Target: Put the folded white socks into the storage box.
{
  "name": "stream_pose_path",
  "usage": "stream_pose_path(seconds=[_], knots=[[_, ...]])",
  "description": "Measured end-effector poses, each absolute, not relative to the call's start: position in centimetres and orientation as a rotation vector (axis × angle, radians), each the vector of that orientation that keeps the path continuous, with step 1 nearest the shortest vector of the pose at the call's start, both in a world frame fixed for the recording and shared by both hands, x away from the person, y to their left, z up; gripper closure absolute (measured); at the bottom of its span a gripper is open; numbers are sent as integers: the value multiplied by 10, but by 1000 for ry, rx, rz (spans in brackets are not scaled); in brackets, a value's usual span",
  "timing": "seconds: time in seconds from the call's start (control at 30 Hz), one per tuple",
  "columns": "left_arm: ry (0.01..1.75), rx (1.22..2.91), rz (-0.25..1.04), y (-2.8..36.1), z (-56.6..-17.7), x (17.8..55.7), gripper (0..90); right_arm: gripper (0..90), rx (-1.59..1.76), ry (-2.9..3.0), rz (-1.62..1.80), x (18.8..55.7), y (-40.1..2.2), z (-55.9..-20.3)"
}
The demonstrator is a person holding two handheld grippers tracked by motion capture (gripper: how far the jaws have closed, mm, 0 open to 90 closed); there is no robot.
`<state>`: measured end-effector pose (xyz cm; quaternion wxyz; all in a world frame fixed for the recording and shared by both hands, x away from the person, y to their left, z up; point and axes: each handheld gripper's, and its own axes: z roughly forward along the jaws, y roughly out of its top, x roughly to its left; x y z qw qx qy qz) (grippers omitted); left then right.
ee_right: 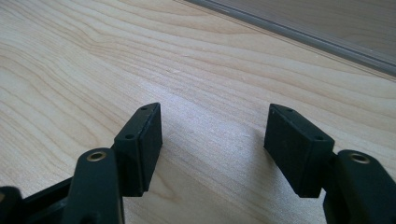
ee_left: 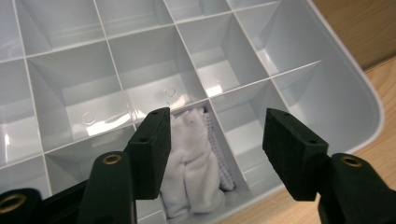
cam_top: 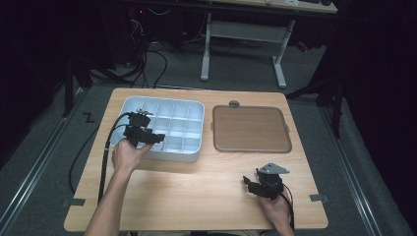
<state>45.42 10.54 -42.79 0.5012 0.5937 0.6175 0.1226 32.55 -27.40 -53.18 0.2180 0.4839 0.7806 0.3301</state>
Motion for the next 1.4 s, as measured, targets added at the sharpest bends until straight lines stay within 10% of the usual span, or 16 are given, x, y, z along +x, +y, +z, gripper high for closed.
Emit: stream_pose_path(seconds=[1.4], knots=[[1375,1272,237,98,-456,364,368,372,1346,2156,913,326,-274,-532]])
